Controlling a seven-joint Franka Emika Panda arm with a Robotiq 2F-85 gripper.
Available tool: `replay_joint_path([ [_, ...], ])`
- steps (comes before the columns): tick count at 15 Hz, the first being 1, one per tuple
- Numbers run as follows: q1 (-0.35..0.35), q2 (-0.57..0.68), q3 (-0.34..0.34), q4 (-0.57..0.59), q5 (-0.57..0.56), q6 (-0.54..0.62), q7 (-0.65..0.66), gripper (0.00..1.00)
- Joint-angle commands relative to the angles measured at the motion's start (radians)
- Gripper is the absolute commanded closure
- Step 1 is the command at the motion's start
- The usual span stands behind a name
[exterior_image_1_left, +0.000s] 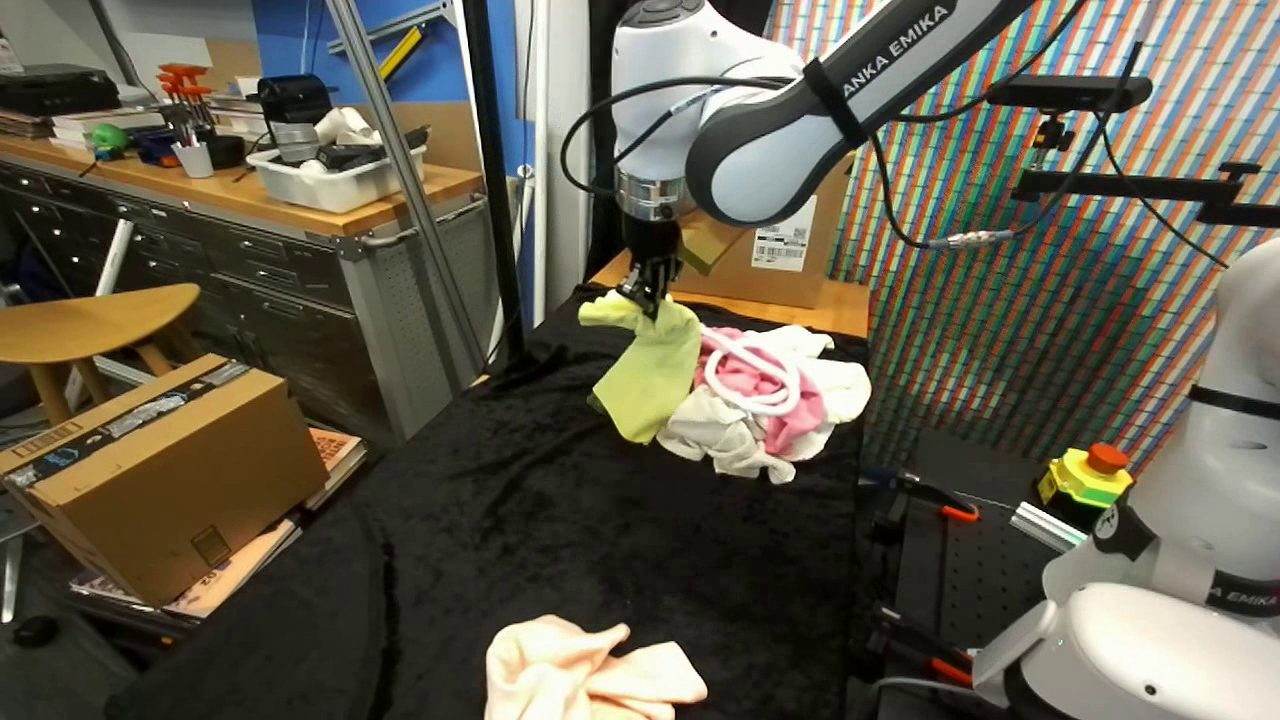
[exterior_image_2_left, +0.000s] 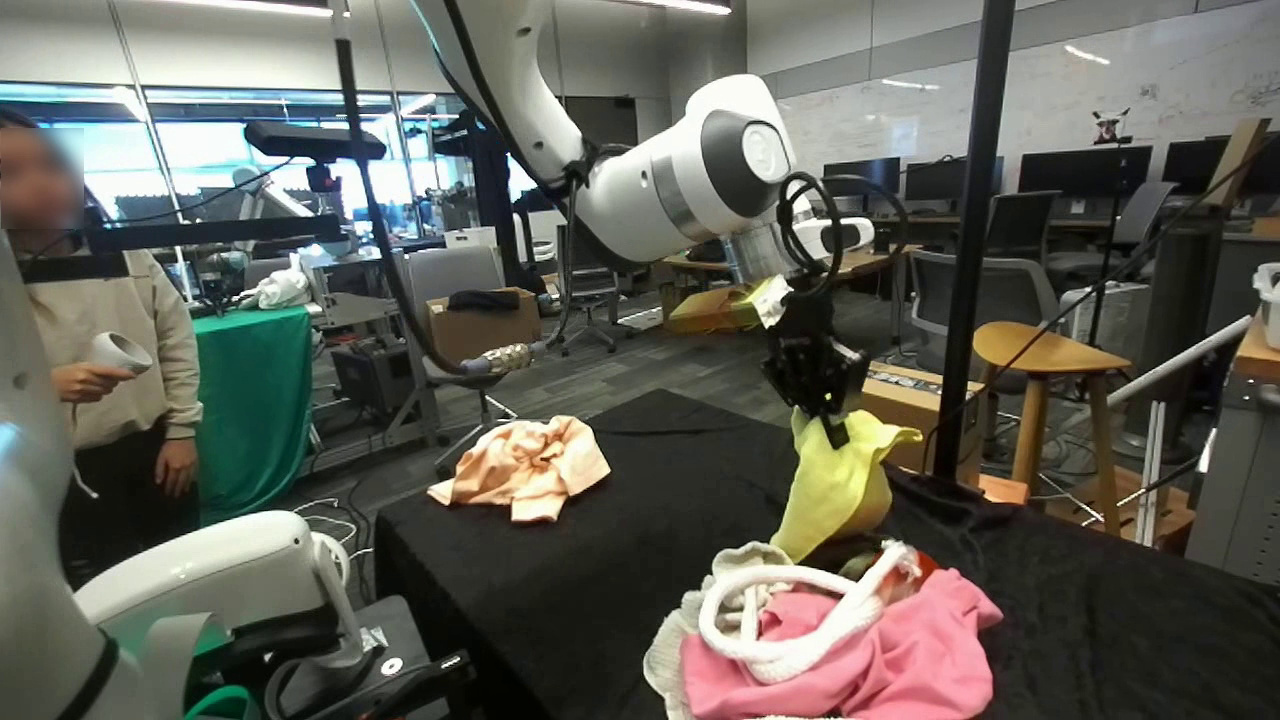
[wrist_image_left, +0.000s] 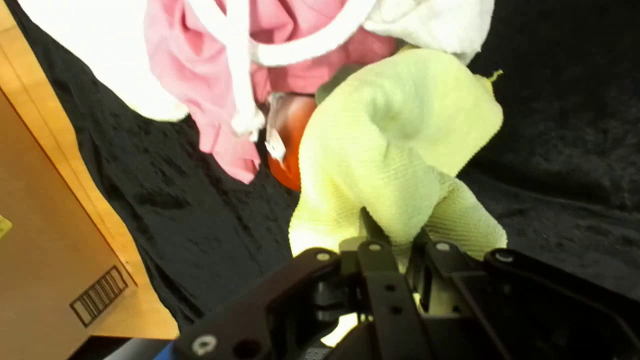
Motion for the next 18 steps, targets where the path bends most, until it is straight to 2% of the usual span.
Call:
replay_joint_path([
  [1,-0.044,-0.064,-0.001,-0.100,-0.079,0.026,0.100,0.95],
  [6,-0.086,-0.057,-0.009,-0.130,-0.228,-0.008,0.260,0.94],
  [7,-0.092,-0.054,-0.008,-0.133,-0.250,-0.012,0.287,0.69],
  [8,-0.098,-0.053,-0.006,-0.136,-0.263,-0.019,0.304,0.69],
  [9,-0.102,-0.056,-0.003,-0.140,-0.271,-0.023,0.317,0.64],
  [15,-0.103,-0.080,0.008,-0.141,-0.309,-0.052,0.362,0.14],
  [17,-0.098,-0.103,0.020,-0.139,-0.318,-0.052,0.364,0.01],
  [18,-0.094,-0.115,0.032,-0.138,-0.314,-0.046,0.362,0.00],
])
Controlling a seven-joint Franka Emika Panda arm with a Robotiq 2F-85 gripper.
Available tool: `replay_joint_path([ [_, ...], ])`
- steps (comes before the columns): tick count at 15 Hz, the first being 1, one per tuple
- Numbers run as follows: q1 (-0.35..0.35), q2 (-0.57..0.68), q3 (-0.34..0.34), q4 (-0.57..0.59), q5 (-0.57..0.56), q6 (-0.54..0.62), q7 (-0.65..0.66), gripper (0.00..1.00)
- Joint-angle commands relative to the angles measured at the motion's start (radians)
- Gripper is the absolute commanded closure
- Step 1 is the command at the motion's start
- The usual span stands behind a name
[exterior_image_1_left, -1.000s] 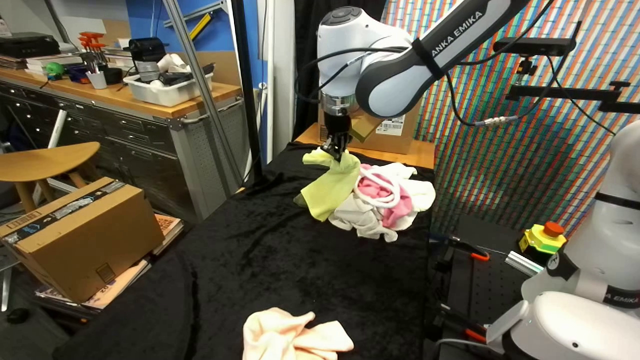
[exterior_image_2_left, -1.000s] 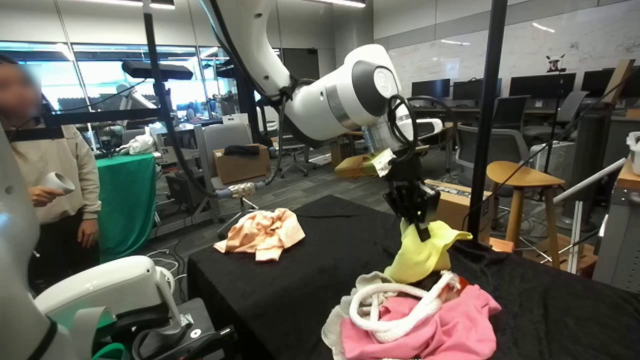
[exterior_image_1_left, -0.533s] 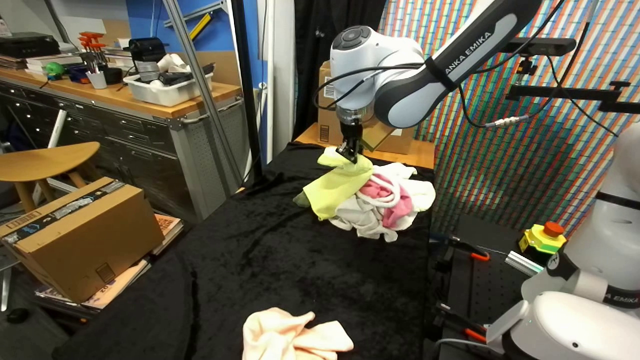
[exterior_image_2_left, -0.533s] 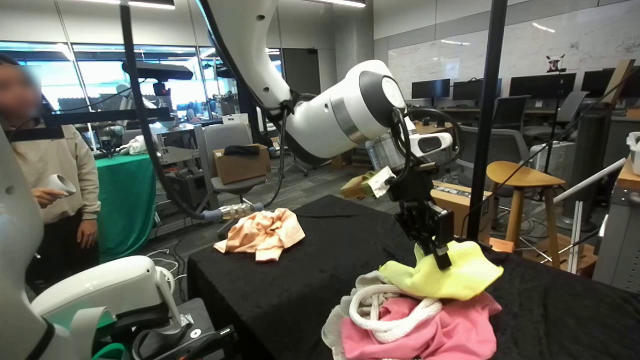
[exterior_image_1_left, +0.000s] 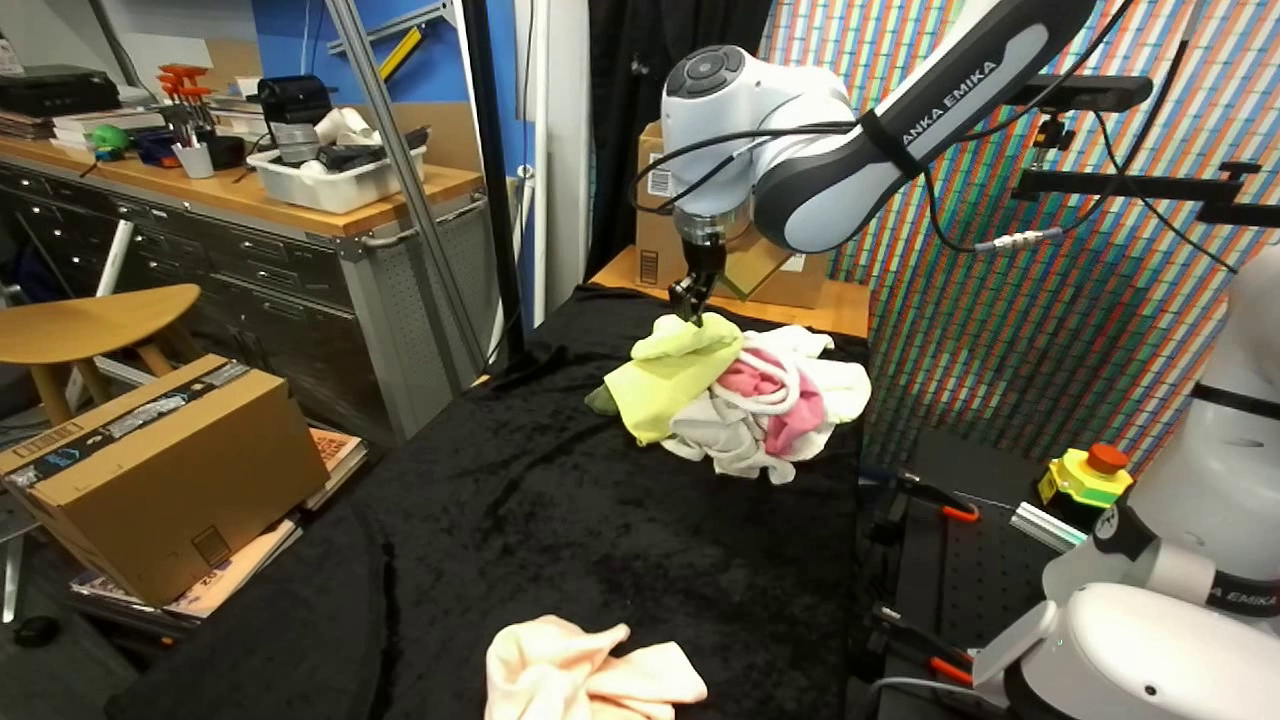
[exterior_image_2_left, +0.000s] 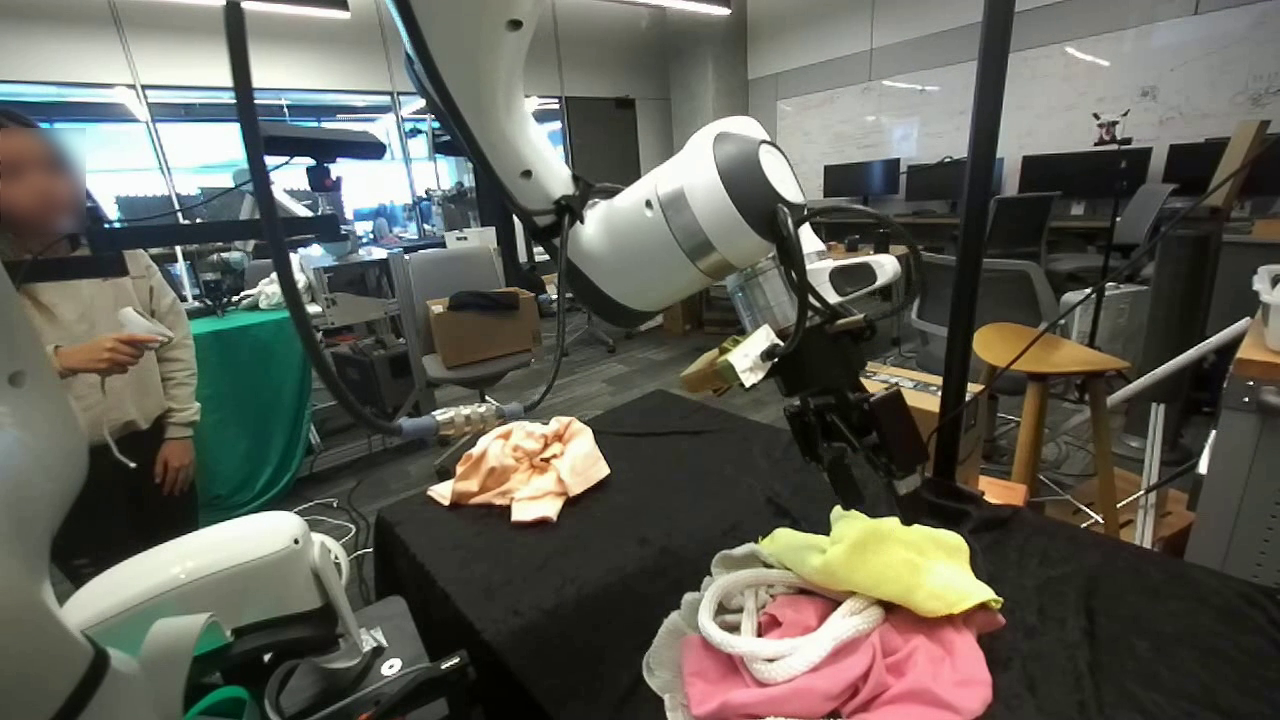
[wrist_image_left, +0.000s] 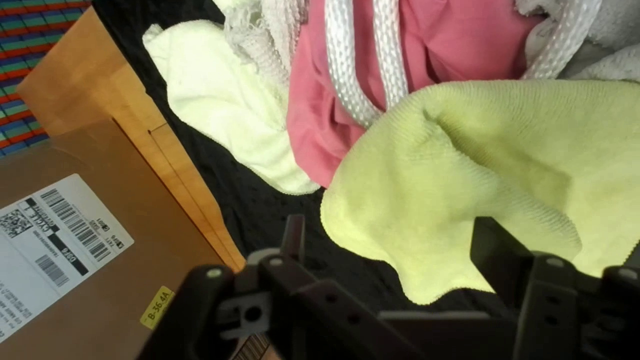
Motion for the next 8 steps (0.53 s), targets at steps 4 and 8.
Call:
replay_joint_path([
  [4,0.037,-0.081,0.104,0.001,-0.014,-0.007,0.010,0.00],
  [8,0.089,-0.054,0.188,0.011,0.011,-0.001,-0.013,0.00],
])
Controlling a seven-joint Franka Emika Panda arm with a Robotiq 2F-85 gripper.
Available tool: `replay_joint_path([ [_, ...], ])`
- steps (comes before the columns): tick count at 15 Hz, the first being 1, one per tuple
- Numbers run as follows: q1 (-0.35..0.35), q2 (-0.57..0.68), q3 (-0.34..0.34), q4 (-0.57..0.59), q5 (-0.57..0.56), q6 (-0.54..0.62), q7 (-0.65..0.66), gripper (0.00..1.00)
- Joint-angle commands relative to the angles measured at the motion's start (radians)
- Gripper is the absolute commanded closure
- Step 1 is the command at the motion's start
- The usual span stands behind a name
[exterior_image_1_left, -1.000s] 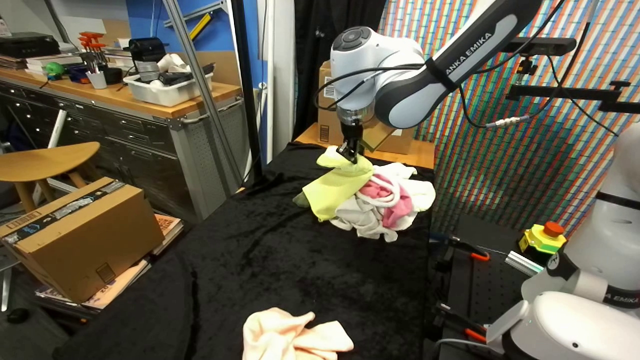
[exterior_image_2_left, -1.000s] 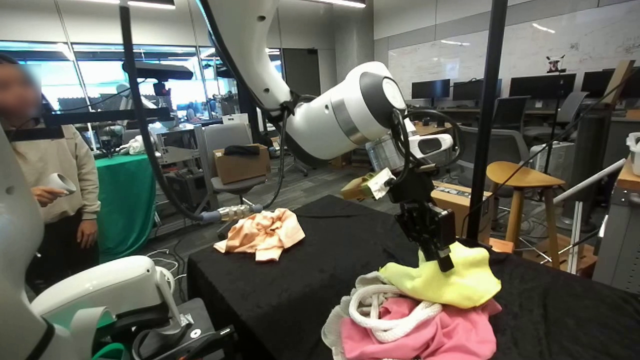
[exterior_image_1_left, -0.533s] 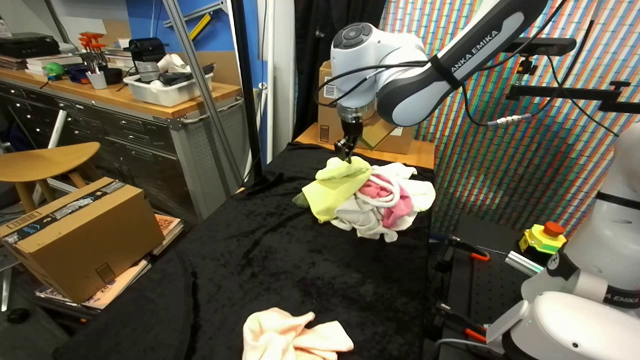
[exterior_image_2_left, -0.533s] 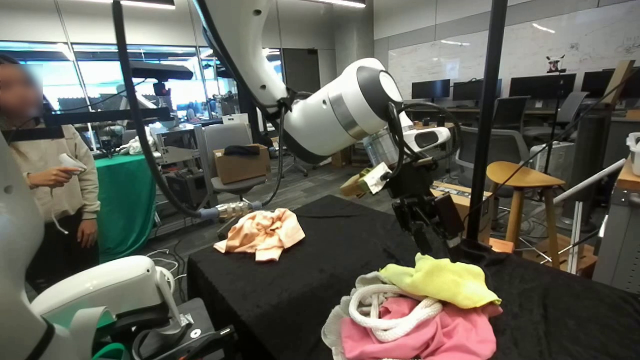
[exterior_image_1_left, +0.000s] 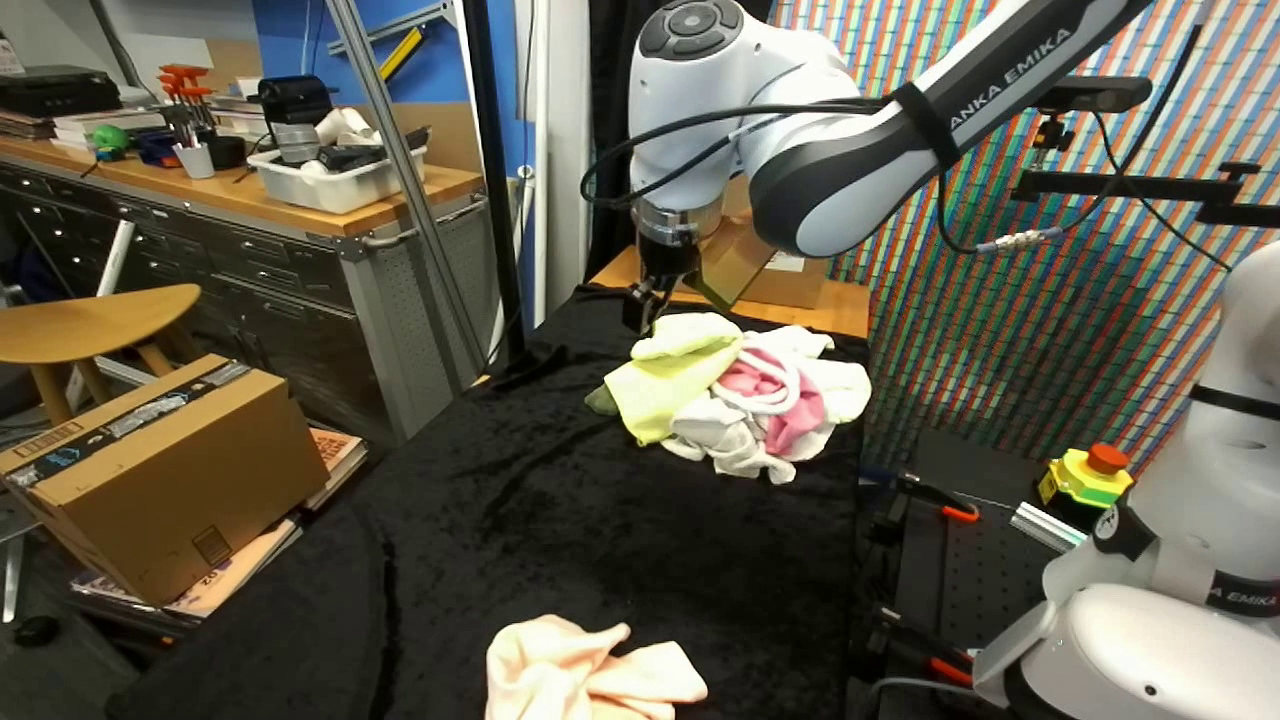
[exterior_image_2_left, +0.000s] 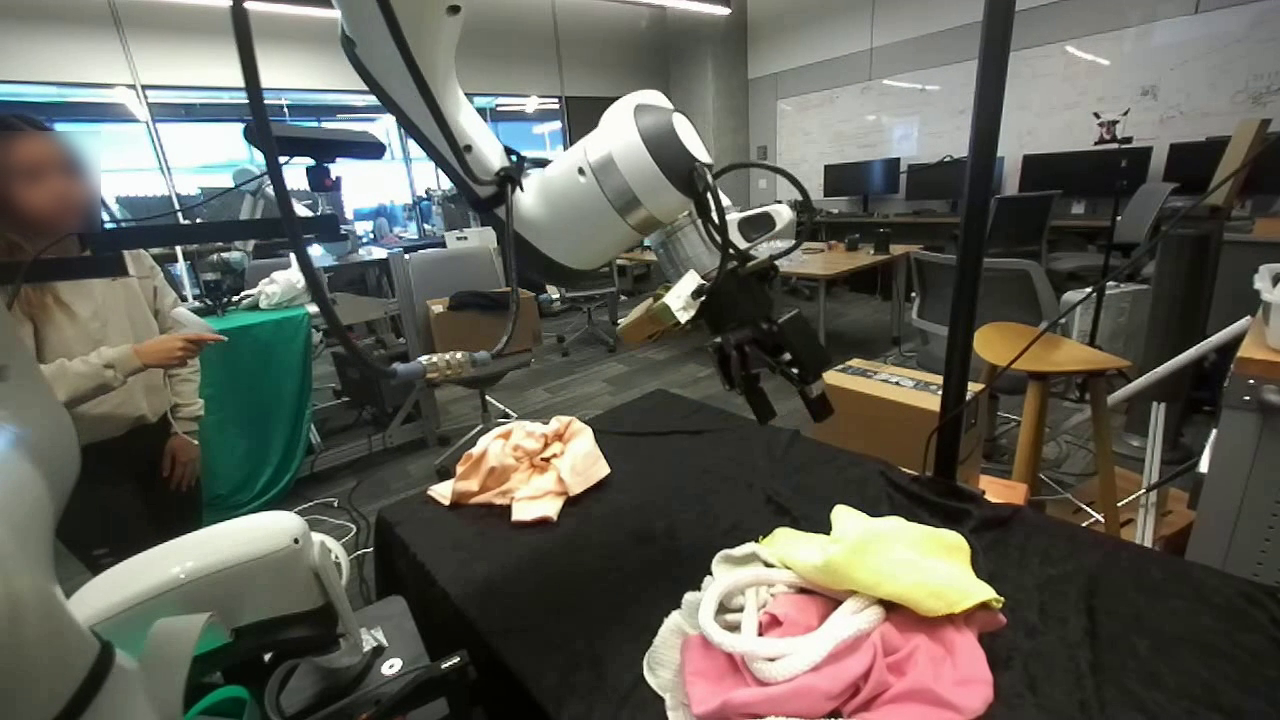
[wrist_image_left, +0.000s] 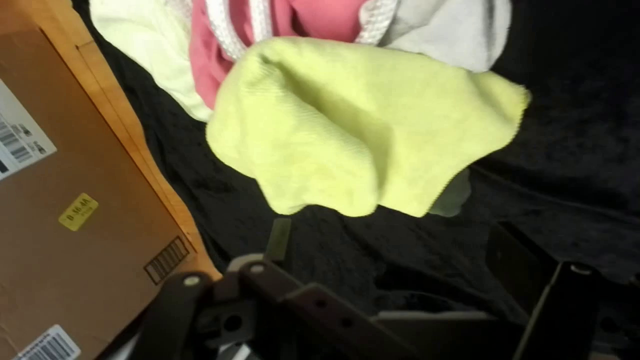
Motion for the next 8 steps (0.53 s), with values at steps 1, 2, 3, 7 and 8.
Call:
replay_joint_path([
  [1,0.048,0.025,0.064,0.010,0.027,0.009,-0.025,0.00],
  [2,0.063,0.035,0.081,0.012,0.048,0.019,-0.032,0.00],
  [3,0.079,0.052,0.099,0.014,0.069,0.034,-0.041,0.00],
  [7,0.149,0.133,0.160,0.038,0.205,0.074,-0.049,0.00],
  [8,0.164,0.160,0.174,0.051,0.267,0.077,-0.074,0.00],
])
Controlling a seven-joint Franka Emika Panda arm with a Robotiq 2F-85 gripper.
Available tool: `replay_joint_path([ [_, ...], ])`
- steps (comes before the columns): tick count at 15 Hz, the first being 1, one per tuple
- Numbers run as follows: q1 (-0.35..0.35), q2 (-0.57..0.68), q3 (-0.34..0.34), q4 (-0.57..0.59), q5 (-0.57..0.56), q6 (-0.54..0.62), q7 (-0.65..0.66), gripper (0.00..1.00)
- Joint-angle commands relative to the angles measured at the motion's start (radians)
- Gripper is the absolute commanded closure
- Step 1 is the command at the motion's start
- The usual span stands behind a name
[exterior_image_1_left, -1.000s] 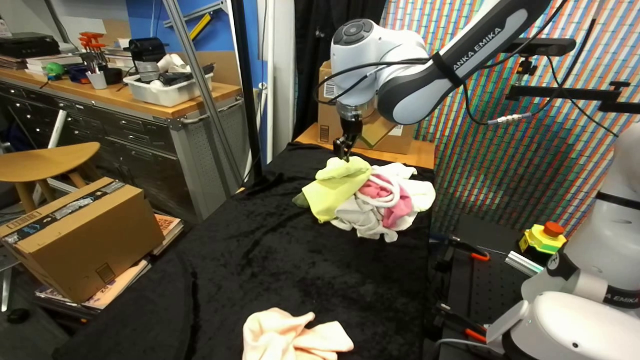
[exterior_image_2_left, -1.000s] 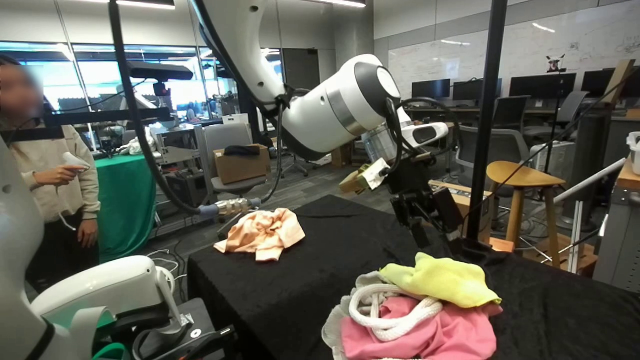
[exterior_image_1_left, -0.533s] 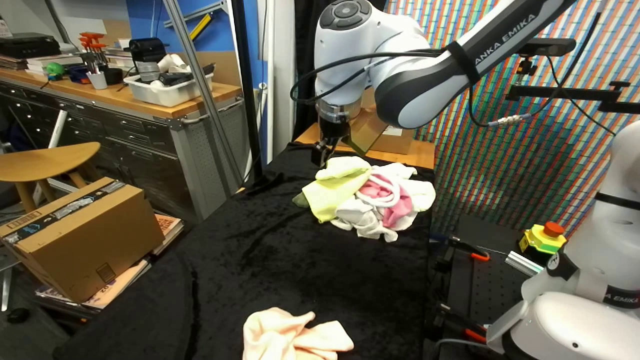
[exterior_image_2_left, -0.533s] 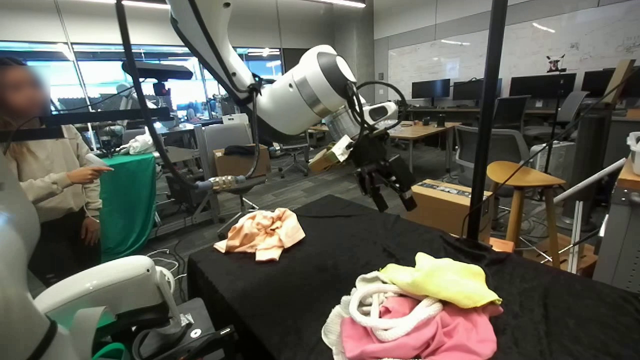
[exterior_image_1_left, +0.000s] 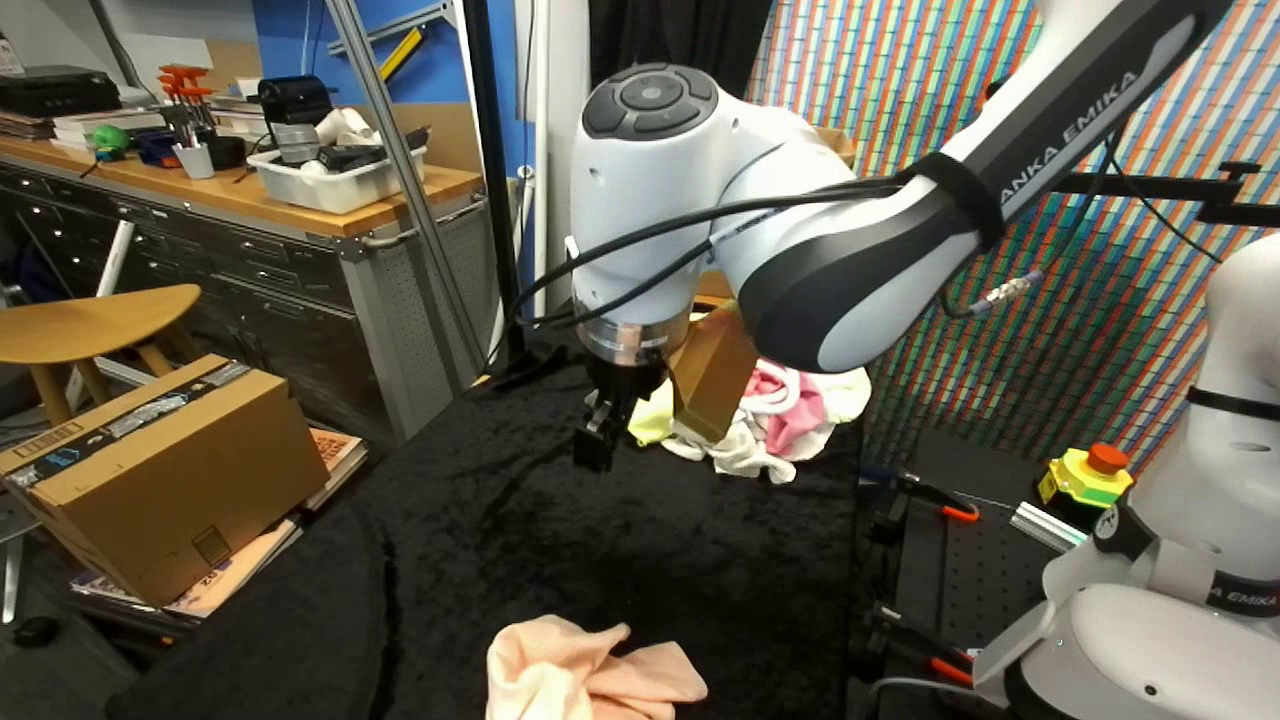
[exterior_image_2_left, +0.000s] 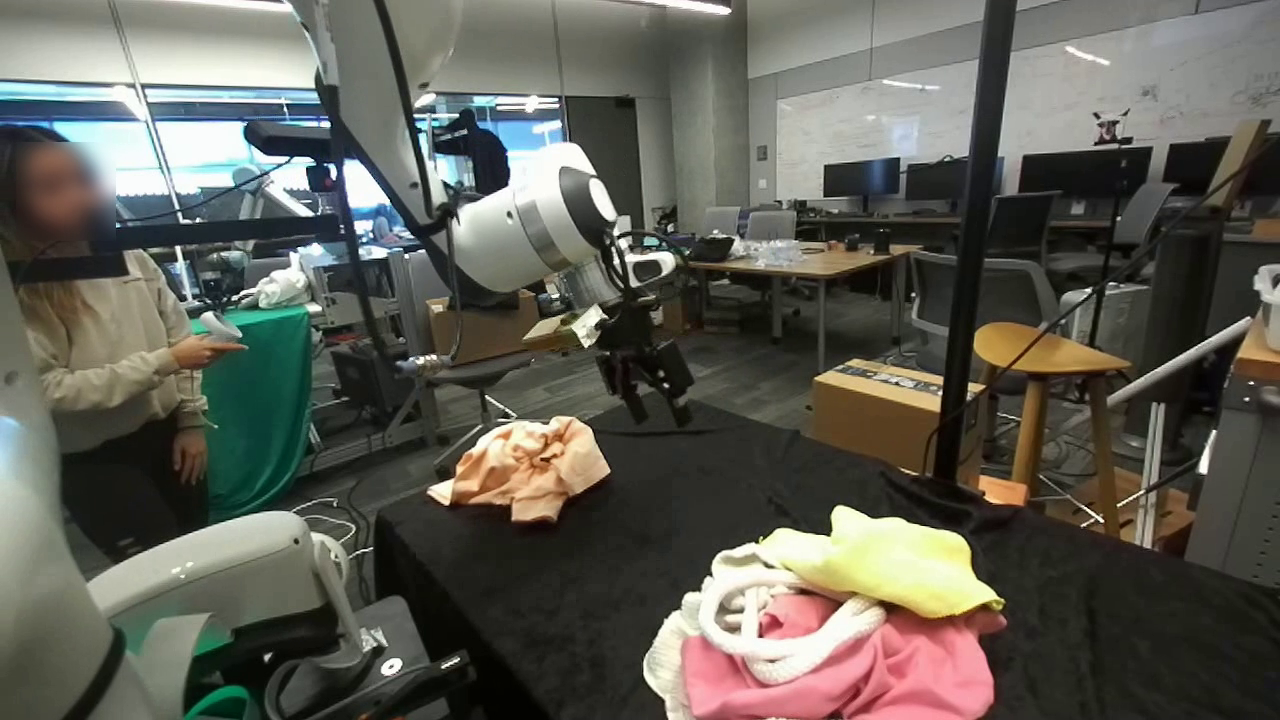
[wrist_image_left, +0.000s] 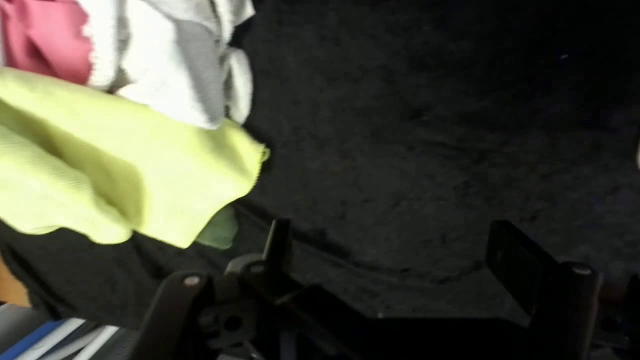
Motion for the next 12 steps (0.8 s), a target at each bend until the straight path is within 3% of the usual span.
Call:
replay_joint_path([
  [1,0.050,0.090,0.033,0.062,0.149,0.026,-0.059,0.00],
  [6,0.065,0.184,0.107,0.135,0.534,0.064,-0.367,0.00],
  [12,0.086,0.261,0.148,0.210,0.713,0.049,-0.570,0.00],
])
